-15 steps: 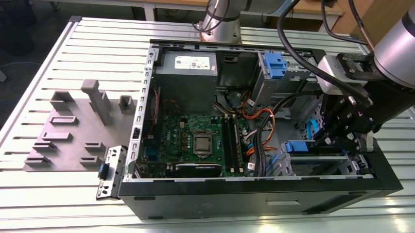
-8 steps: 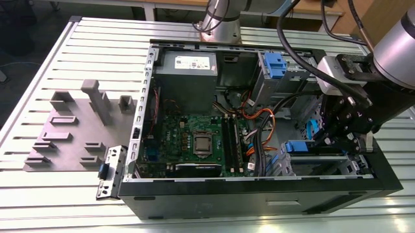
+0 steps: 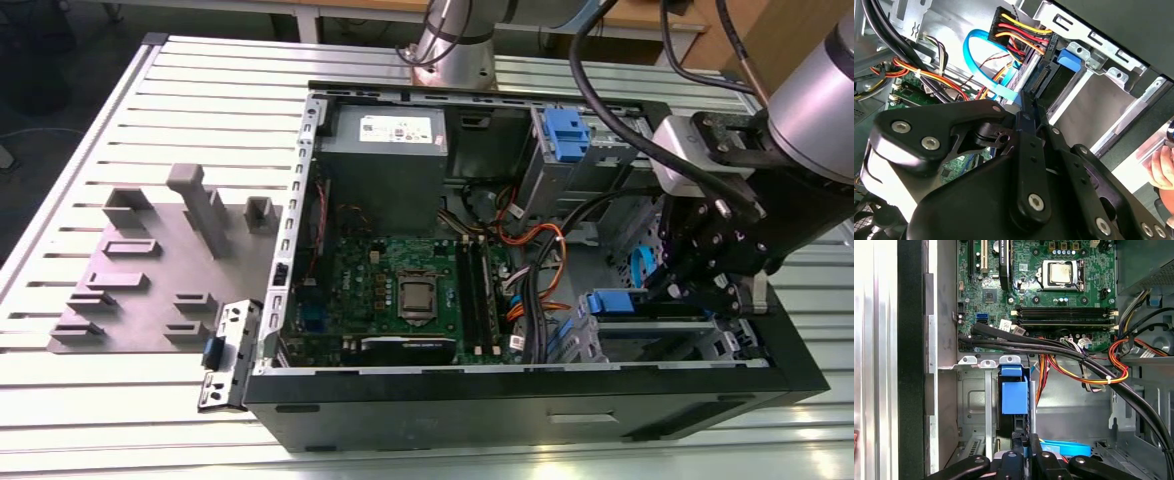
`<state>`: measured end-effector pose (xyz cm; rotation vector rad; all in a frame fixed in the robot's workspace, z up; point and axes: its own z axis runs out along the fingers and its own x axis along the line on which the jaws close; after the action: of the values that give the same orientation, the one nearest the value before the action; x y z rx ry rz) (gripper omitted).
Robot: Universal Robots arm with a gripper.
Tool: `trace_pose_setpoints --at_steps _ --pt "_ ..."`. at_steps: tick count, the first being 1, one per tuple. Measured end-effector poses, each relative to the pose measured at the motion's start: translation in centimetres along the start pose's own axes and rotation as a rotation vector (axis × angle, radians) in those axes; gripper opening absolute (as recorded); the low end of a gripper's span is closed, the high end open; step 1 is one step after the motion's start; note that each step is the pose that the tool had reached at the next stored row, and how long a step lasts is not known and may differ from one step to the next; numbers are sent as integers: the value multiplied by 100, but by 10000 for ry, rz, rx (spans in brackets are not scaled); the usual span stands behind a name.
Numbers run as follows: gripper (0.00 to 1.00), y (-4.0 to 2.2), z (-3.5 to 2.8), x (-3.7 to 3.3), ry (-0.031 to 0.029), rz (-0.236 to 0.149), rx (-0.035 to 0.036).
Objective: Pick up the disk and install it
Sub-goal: 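Insert the first disk wire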
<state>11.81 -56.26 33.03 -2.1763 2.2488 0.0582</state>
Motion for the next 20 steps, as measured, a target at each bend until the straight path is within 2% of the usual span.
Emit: trace_pose_setpoints --at_steps 4,5,13,15,20 --pt "18 0 2 0 -2 0 0" --pt "24 0 3 0 -2 0 0" --pt "24 0 1 0 0 0 0" --pt "24 0 -24 -1 -6 0 0" --pt "24 3 -138 -5 -13 0 0"
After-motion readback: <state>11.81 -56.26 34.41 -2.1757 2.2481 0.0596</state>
